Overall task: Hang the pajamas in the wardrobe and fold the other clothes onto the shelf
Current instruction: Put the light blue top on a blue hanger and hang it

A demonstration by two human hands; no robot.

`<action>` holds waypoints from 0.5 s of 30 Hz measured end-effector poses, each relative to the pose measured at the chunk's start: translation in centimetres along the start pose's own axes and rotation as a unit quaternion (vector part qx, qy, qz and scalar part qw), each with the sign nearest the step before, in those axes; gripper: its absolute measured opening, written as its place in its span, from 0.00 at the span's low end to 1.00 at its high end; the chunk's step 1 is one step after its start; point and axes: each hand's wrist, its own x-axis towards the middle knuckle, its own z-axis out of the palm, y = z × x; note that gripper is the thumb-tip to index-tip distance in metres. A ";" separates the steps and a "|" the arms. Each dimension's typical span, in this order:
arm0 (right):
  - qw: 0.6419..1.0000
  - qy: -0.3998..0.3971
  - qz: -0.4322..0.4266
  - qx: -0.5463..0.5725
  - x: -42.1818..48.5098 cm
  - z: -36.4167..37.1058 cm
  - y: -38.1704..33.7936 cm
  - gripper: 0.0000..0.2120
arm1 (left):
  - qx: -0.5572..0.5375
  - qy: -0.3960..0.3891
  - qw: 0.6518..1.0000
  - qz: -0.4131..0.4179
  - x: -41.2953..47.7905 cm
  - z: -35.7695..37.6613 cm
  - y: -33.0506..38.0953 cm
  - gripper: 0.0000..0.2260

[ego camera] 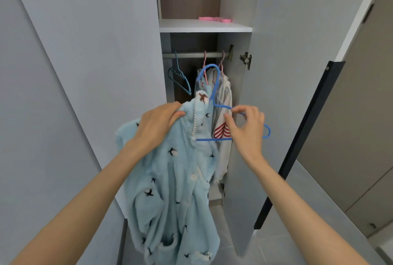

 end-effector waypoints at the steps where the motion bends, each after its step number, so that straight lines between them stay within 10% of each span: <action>1: 0.999 0.026 -0.011 0.022 -1.1 0.3 0.1 0.10 | -0.002 0.004 1.000 -0.005 0.0 -0.3 -0.4 0.12; 6: 0.959 -0.282 -0.020 -0.007 -6.1 3.3 2.1 0.09 | -0.022 0.006 1.000 -0.019 -0.4 -1.2 -1.2 0.10; 8: 0.914 -0.403 0.032 -0.001 -7.2 4.5 2.5 0.26 | -0.022 0.011 0.999 -0.024 -0.7 -1.4 -1.2 0.09; 15: 0.798 -0.584 0.137 0.059 -8.9 7.0 1.3 0.26 | -0.043 0.035 0.996 -0.074 -1.6 -2.9 -3.1 0.11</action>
